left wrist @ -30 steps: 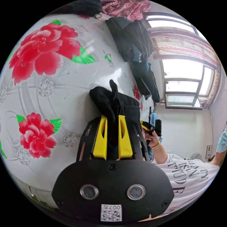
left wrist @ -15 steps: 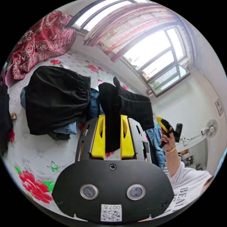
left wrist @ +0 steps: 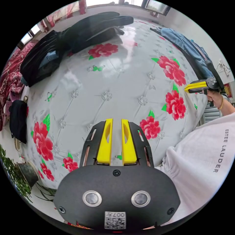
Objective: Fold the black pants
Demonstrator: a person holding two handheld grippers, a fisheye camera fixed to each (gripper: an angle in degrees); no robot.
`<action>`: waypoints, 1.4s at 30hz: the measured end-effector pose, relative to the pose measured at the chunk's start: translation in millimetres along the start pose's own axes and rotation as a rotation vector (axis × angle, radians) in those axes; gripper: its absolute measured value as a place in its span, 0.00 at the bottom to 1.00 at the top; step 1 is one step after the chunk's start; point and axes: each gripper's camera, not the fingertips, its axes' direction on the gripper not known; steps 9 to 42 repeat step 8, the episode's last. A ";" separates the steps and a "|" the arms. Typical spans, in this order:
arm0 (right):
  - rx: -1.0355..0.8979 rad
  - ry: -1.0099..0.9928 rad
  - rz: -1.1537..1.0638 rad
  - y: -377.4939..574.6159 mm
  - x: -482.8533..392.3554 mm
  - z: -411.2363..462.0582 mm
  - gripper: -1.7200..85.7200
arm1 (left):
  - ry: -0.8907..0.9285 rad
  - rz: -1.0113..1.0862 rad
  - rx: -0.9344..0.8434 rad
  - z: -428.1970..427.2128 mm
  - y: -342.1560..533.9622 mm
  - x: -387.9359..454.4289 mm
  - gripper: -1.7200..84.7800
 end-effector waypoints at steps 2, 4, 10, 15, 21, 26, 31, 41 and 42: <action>0.052 0.029 -0.061 22.4 -18.6 7.5 0.10 | -0.002 0.017 -0.031 0.4 17.1 30.2 0.09; 0.095 0.072 -0.063 26.1 -28.0 11.4 0.10 | -0.007 0.028 -0.064 3.1 18.9 49.0 0.09; 0.118 0.072 -0.084 22.9 -30.1 13.4 0.11 | -0.058 0.003 -0.041 -9.3 8.6 86.8 0.06; 0.118 0.072 -0.084 22.9 -30.1 13.4 0.11 | -0.058 0.003 -0.041 -9.3 8.6 86.8 0.06; 0.118 0.072 -0.084 22.9 -30.1 13.4 0.11 | -0.058 0.003 -0.041 -9.3 8.6 86.8 0.06; 0.118 0.072 -0.084 22.9 -30.1 13.4 0.11 | -0.058 0.003 -0.041 -9.3 8.6 86.8 0.06; 0.118 0.072 -0.084 22.9 -30.1 13.4 0.11 | -0.058 0.003 -0.041 -9.3 8.6 86.8 0.06; 0.118 0.072 -0.084 22.9 -30.1 13.4 0.11 | -0.058 0.003 -0.041 -9.3 8.6 86.8 0.06; 0.118 0.072 -0.084 22.9 -30.1 13.4 0.11 | -0.058 0.003 -0.041 -9.3 8.6 86.8 0.06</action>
